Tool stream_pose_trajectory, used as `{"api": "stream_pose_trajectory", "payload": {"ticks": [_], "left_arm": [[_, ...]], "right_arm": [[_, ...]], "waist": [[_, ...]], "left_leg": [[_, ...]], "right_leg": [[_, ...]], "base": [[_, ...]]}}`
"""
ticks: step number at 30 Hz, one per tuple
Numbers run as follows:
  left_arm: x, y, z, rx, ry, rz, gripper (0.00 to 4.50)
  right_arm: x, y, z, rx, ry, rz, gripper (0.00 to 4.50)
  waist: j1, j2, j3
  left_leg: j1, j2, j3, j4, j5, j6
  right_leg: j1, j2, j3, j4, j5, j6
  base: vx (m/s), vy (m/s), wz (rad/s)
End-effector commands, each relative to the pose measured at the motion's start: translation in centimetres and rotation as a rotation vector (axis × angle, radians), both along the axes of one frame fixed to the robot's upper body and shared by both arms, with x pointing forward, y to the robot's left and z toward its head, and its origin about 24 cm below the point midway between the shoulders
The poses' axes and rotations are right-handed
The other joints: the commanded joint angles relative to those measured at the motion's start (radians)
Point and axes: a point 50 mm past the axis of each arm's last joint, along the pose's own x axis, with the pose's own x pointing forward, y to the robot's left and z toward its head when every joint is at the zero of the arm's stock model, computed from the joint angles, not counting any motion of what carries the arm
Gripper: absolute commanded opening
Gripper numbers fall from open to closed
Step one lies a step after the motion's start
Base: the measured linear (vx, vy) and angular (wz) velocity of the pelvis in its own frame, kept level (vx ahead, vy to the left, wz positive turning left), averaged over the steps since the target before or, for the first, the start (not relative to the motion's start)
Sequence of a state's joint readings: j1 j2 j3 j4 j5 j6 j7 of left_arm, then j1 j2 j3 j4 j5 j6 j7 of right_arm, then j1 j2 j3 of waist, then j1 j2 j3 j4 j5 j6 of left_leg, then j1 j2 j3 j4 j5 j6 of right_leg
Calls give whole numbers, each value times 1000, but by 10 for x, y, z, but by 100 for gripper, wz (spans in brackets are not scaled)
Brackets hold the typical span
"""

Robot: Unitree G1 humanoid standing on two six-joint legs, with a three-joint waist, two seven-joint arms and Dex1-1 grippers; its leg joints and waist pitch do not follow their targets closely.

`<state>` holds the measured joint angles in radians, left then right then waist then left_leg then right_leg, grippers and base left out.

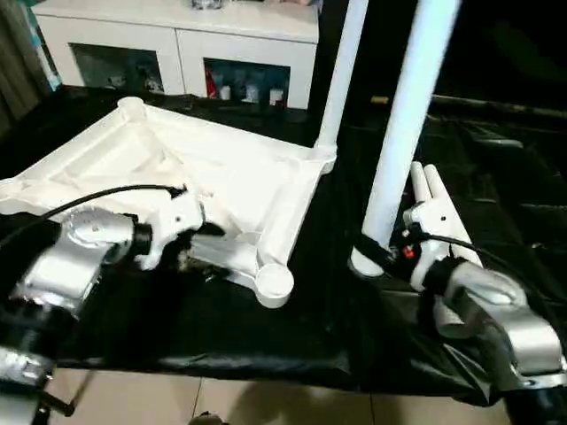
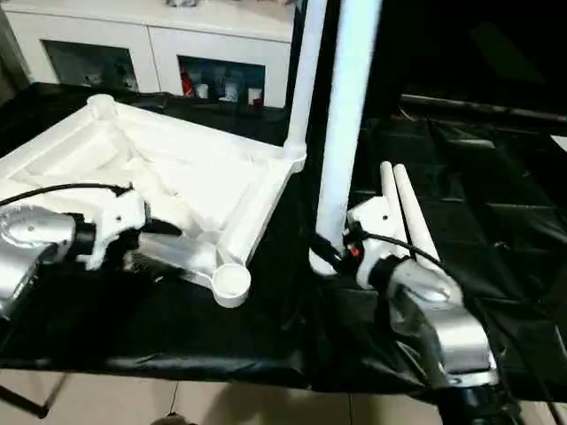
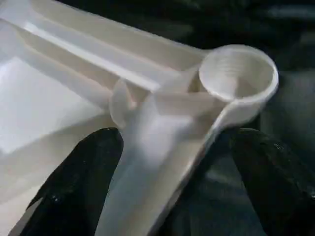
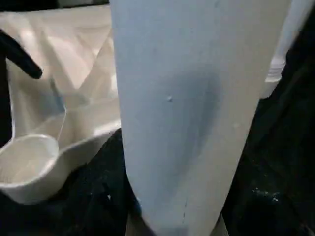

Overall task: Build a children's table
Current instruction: Insert table leg to table base

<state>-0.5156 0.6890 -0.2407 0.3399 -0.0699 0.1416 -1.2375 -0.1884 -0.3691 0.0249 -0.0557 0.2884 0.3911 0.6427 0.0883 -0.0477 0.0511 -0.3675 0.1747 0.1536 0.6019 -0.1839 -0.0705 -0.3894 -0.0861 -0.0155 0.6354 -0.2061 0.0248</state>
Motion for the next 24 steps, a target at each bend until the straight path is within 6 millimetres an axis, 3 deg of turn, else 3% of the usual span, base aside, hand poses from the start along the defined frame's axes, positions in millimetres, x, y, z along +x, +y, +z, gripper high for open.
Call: {"api": "stream_pose_trajectory", "payload": {"ticks": [1, 4, 7, 9, 10, 15, 21, 24], "left_arm": [[3, -3, 0, 74, -13, -63, 378], [10, -4, -2, 129, -32, -94, 368], [21, -3, 3, 186, -44, -129, 329], [21, -3, 2, 206, -37, -155, 323], [21, -3, 2, 211, -27, -163, 298], [22, -4, -1, 211, 31, -201, 268], [24, -1, -2, 246, 21, -222, 208], [25, 1, -2, 252, 28, -217, 200]], "right_arm": [[2, 1, 2, 1, 2, 29, 193], [1, 2, 1, -6, 7, 57, 193], [-1, 3, -1, -13, 10, 73, 193], [-3, 3, -2, -20, 10, 81, 193], [-4, 4, -2, -20, 10, 84, 193], [-5, 4, -5, -27, 4, 82, 193], [-5, 5, -5, -28, 1, 84, 193], [-6, 6, -6, -31, 3, 86, 193]], "waist": [[-1, 11, -61], [0, 9, -67], [4, 18, -69], [4, 13, -67], [3, 21, -65], [3, 27, -64], [2, 28, -65], [3, 28, -64]], "left_leg": [[12, 34, -1, -86, -217, -16], [10, 33, 2, -79, -147, 0], [12, 32, 4, -75, -139, 3], [9, 34, 3, -78, -147, -4], [11, 35, 3, -79, -169, -11], [13, 37, 2, -82, -212, -31], [13, 37, 2, -82, -212, -27], [13, 38, 2, -81, -207, -25]], "right_leg": [[30, -40, 24, -74, -125, -191], [36, -40, 23, -62, -11, -211], [37, -40, 22, -61, 18, -228], [39, -42, 22, -61, 11, -230], [37, -43, 22, -63, -6, -234], [36, -43, 23, -65, -36, -244], [38, -43, 22, -63, -13, -253], [38, -44, 23, -63, -6, -256]], "base": [[0, 0, 0], [0, 0, 0], [0, 0, 0], [0, 0, 0], [0, 0, 0], [0, 0, 0], [0, 0, 0], [0, 0, 0]]}}
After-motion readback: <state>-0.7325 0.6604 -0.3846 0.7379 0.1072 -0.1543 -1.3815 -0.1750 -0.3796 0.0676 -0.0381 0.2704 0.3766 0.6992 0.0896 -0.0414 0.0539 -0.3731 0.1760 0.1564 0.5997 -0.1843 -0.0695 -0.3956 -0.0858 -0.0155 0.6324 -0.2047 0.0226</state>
